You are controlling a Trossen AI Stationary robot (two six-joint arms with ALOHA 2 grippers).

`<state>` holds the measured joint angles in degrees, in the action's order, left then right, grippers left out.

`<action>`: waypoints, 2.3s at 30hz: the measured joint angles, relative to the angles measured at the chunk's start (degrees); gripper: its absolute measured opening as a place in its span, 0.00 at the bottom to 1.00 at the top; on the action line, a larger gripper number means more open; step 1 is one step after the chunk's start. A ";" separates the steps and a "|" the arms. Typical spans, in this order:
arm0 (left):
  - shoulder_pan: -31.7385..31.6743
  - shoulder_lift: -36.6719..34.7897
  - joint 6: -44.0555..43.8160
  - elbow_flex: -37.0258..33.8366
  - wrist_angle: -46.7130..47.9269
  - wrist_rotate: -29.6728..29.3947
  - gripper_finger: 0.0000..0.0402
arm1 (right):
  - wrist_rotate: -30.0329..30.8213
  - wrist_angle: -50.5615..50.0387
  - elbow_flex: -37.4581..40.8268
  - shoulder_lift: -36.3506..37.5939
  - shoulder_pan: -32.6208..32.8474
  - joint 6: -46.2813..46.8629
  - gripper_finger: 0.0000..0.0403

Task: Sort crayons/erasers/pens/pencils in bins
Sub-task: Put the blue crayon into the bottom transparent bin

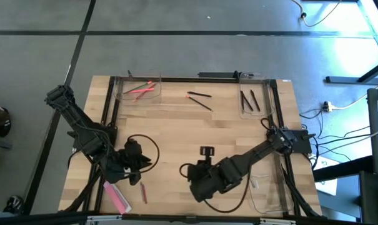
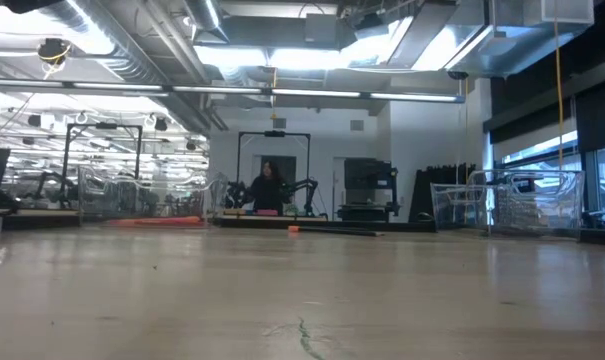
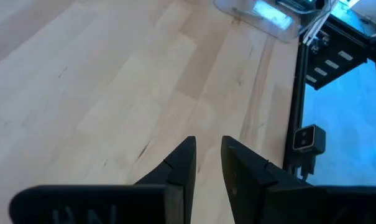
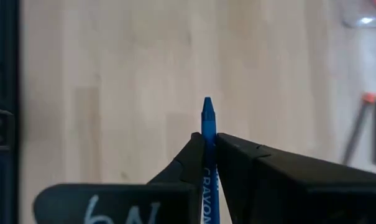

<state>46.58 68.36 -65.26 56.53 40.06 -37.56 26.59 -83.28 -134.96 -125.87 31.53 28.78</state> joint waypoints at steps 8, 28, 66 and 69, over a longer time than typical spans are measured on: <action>-0.05 0.53 0.33 0.00 -0.80 -2.44 0.17 | 3.88 -6.83 0.63 1.25 2.37 4.85 0.09; -3.09 8.94 16.64 0.00 -19.20 -4.22 0.17 | 4.16 -6.66 11.46 12.72 4.06 7.50 0.09; -16.10 8.85 64.06 6.32 -47.75 5.81 0.17 | -10.38 15.08 73.29 40.95 26.57 88.26 0.09; -16.10 8.85 64.45 6.75 -47.18 5.81 0.17 | -10.37 18.81 76.49 40.95 26.96 89.81 0.09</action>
<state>30.48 77.21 -0.81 63.28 -7.11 -31.75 16.21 -64.47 -58.47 -84.93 58.49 118.60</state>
